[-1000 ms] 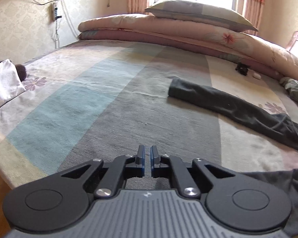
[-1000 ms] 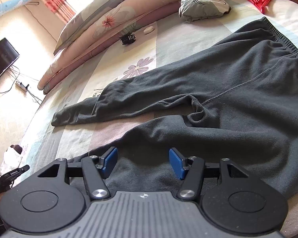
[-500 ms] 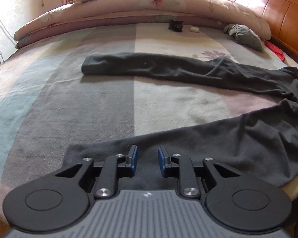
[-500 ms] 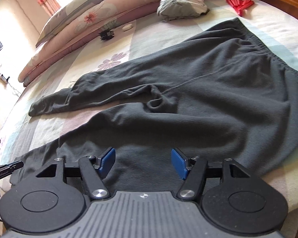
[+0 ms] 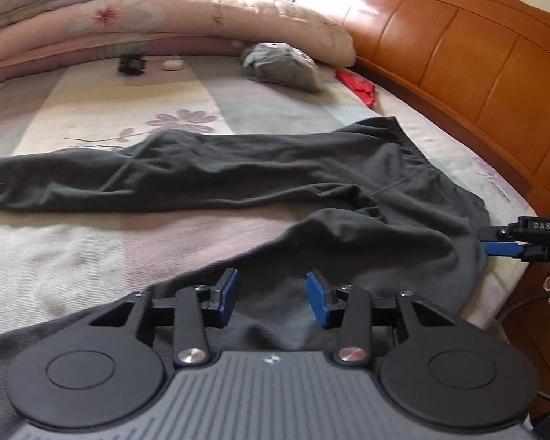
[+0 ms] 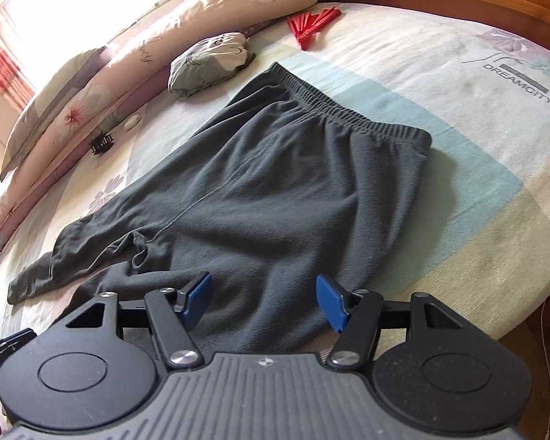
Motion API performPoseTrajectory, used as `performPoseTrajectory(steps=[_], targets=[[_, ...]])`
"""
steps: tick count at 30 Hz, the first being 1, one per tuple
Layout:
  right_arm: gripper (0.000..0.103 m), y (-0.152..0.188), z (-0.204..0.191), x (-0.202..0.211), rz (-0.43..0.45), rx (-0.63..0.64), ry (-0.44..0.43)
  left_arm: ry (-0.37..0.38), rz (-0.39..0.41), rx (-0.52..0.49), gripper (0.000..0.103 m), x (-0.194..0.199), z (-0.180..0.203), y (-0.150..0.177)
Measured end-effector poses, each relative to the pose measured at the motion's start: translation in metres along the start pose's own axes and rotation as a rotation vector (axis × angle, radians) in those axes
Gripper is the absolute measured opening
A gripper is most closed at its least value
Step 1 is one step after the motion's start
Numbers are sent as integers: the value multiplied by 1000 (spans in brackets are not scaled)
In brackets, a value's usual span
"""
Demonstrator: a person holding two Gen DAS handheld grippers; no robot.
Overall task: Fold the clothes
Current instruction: 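Move both grippers back over the flattened sweatpants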
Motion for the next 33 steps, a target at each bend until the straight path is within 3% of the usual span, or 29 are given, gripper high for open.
performPoseTrajectory(steps=[4, 6, 10, 14, 19, 22, 24, 26, 28, 30, 33], targets=[[67, 1, 18, 3, 10, -53, 4, 46, -65, 32, 49, -18, 11, 12], [67, 3, 23, 2, 2, -79, -13, -6, -107, 63, 47, -31, -1, 21], [67, 6, 13, 2, -3, -65, -56, -107, -59, 164, 44, -21, -27, 12], [67, 6, -21, 0, -33, 32, -138, -75, -36, 156, 45, -3, -29, 5], [67, 13, -87, -19, -114, 249, -194, -9, -110, 107, 49, 5, -12, 17], [68, 23, -125, -37, -161, 391, -177, 8, -164, 113, 53, 2, -10, 27], [67, 30, -143, -52, -188, 462, -147, -23, -189, 127, 53, -5, -18, 32], [68, 34, -154, -71, -202, 520, -111, -70, -188, 129, 53, -12, -28, 32], [68, 34, -160, -90, -196, 565, -72, -70, -161, 137, 53, -18, -36, 26], [76, 29, -167, -104, -185, 604, -57, -74, -141, 135, 53, -26, -44, 18], [82, 20, -180, -123, -176, 656, -18, -82, -110, 98, 55, -39, -49, 5]])
Point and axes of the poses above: each gripper's, at about its wrist camera, not at the fingertips, and x roughly against the way its jaws point, z to its right, y to its underside, the point moved 5 cm from there along -x, roughly the way its jaws point, and after that the axes turned 1 degree about -y, right-handed, at the moved point
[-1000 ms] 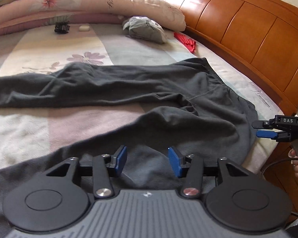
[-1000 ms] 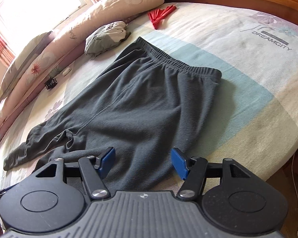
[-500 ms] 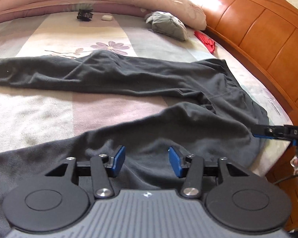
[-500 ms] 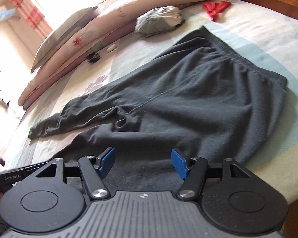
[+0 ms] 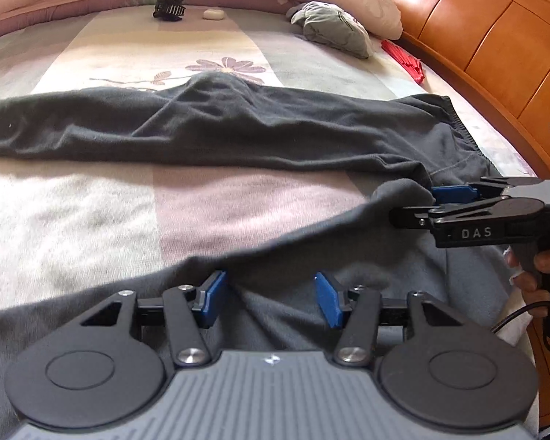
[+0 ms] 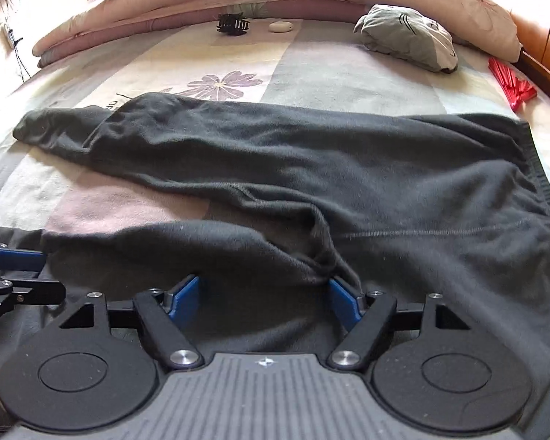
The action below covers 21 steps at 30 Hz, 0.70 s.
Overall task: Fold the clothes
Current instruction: 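Move both grippers back over the flattened sweatpants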
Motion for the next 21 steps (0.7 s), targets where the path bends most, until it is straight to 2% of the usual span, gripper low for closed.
performPoseTrajectory(steps=[1, 3, 5, 7, 10, 12, 14, 17, 19, 21], targets=[[83, -5, -1, -7, 0, 26, 23, -13, 8, -15, 55, -4, -1, -4], [99, -12, 1, -15, 11, 12, 6, -21, 14, -18, 55, -5, -1, -8], [99, -17, 1, -18, 18, 27, 7, -25, 16, -10, 54, -2, 0, -10], [93, -16, -1, -5, 25, 42, 8, -44, 37, -26, 54, 9, 2, -5], [92, -4, -1, 28, 64, 41, -30, -52, 46, -43, 55, 30, 0, 9], [92, 6, -2, 51, 86, 47, -57, -42, 23, -45, 58, 40, 1, 23], [92, 22, -9, 62, 49, 65, -81, -32, -6, -53, 58, 47, 3, 36], [92, 45, -25, 59, -18, 124, -97, -25, -40, -66, 62, 45, 8, 54], [92, 52, -32, 43, -48, 157, -40, -49, -15, -103, 63, 41, 11, 54], [99, 45, -31, 25, -32, 134, -26, -83, 0, -101, 64, 34, 8, 45]])
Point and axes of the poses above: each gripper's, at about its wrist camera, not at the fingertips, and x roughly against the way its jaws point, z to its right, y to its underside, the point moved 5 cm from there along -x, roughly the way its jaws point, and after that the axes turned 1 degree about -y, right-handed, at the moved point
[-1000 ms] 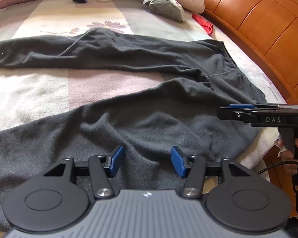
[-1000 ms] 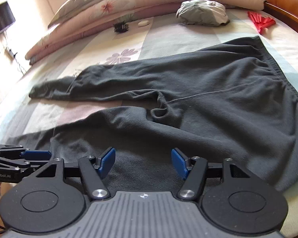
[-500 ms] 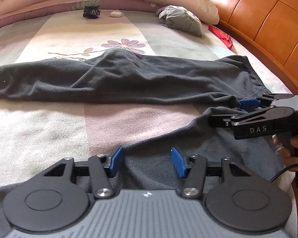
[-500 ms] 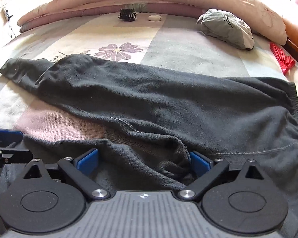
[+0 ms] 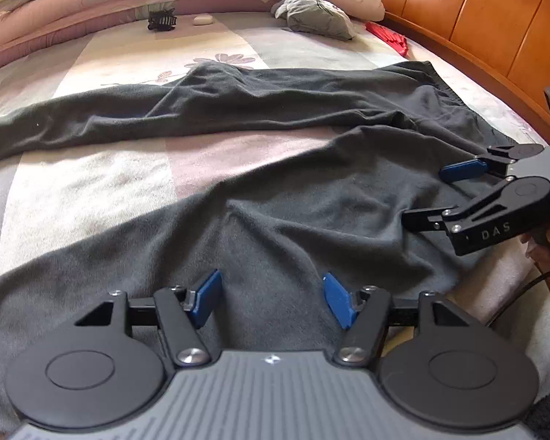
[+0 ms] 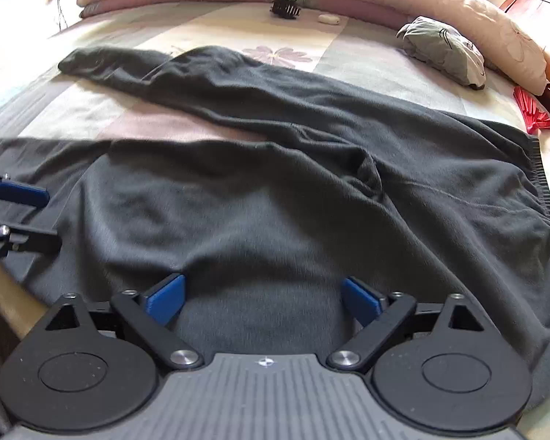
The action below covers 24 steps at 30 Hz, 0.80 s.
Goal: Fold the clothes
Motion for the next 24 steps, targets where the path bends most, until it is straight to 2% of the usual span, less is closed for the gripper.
performPoseTrajectory(steps=[1, 4, 8, 9, 13, 20, 22, 24], targets=[[102, -6, 3, -9, 13, -24, 1, -10, 6, 5, 64, -5, -2, -5], [103, -29, 11, -28, 24, -63, 40, -40, 21, 20, 64, -17, -8, -19], [101, -39, 16, -25, 17, -76, 48, -53, 19, 45, 63, -11, -8, -22], [98, -36, 16, -16, 27, -74, 38, -49, 25, 37, 63, -5, -6, -19], [98, -11, 12, 27, 74, -40, -34, -13, 26, -8, 63, 21, -4, 4], [98, 39, -25, 56, 46, 219, -85, 21, -20, -203, 67, 39, 19, 35], [97, 42, -31, 51, 33, 251, -62, 49, -22, -233, 67, 39, 25, 37], [92, 42, -35, 44, 19, 271, -18, 73, -15, -255, 68, 39, 32, 37]])
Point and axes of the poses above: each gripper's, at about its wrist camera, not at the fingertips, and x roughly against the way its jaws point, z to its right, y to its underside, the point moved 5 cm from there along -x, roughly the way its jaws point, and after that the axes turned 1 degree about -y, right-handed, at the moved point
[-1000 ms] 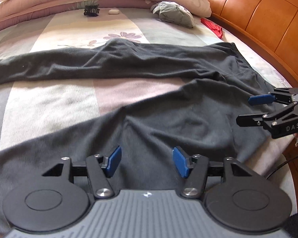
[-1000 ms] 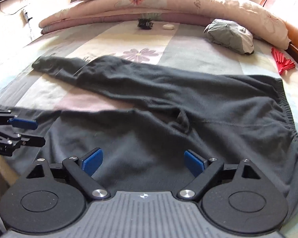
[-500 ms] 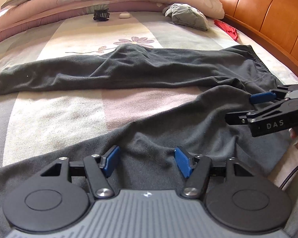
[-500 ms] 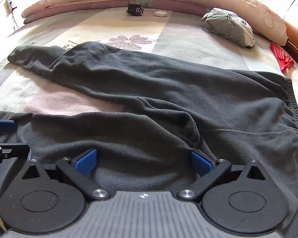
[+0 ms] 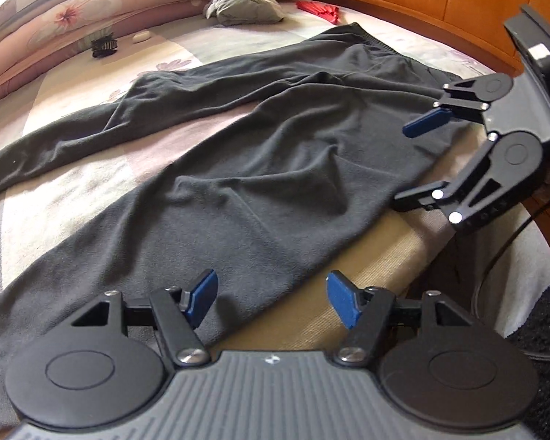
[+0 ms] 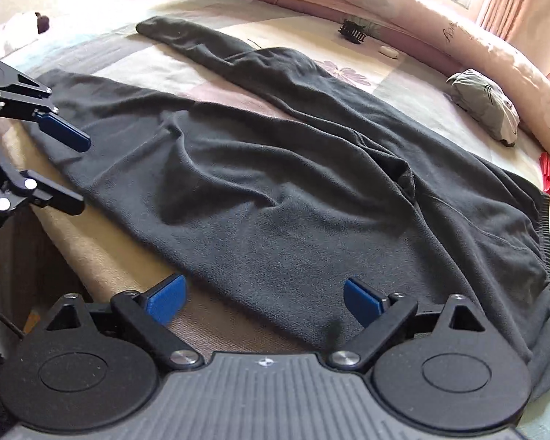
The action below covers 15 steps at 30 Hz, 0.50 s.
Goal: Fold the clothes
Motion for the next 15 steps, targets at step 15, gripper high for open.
performPoseTrajectory(steps=[15], targets=[[89, -20, 31, -6, 51, -177, -11, -28, 22, 147, 69, -20, -30, -12]])
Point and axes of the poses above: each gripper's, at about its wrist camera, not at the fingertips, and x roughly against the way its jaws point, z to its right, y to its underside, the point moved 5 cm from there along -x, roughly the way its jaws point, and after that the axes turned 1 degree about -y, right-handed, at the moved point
